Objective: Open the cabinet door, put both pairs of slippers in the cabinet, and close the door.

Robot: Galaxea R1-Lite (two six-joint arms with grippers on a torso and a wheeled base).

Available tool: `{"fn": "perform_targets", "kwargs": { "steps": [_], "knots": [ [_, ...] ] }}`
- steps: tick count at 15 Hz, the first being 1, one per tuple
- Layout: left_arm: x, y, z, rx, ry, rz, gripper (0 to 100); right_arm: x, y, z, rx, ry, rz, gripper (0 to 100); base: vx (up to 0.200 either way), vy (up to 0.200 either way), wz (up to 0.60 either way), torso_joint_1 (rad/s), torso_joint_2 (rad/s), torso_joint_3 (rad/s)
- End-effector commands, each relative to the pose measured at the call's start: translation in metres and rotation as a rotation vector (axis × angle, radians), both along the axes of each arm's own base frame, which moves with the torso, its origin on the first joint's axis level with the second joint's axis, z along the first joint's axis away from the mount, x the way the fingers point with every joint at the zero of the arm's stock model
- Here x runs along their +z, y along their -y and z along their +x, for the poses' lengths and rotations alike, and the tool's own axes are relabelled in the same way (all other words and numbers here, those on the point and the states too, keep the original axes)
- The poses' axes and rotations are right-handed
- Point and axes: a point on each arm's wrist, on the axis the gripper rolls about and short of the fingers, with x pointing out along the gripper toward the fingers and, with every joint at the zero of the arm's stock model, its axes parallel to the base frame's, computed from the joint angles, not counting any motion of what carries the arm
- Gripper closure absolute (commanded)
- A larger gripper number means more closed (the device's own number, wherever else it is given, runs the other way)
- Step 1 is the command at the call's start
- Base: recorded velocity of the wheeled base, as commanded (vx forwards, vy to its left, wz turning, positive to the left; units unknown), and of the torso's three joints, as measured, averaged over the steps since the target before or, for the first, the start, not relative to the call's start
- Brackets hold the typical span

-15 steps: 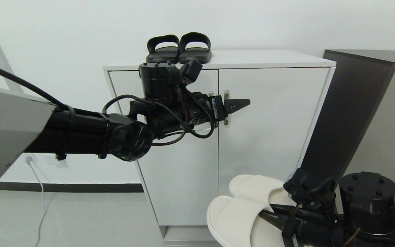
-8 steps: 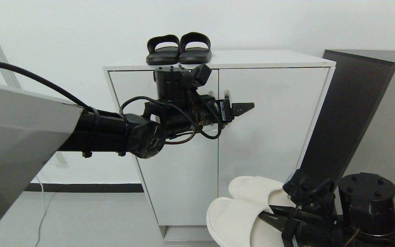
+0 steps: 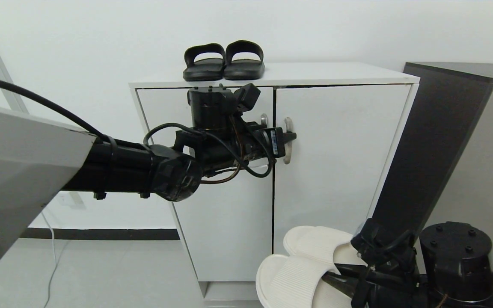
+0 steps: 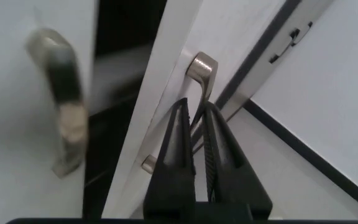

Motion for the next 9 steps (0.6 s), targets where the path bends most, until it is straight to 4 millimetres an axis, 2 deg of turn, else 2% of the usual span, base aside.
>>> {"fn": "perform_targets", "kwargs": {
  "steps": [1,9],
  "knots": [
    [0.006,-0.007,-0.011,0.001,0.003,-0.002,100,-0.001,-0.002,-0.004,0.019,-0.002,-0.003,100,0.000,0.000,0.00,0.000,0.00,0.000],
    [0.007,-0.033,-0.049,0.001,0.023,-0.029,100,-0.003,-0.004,-0.009,0.049,0.012,-0.016,100,0.000,0.000,0.00,0.000,0.00,0.000]
  ]
}}
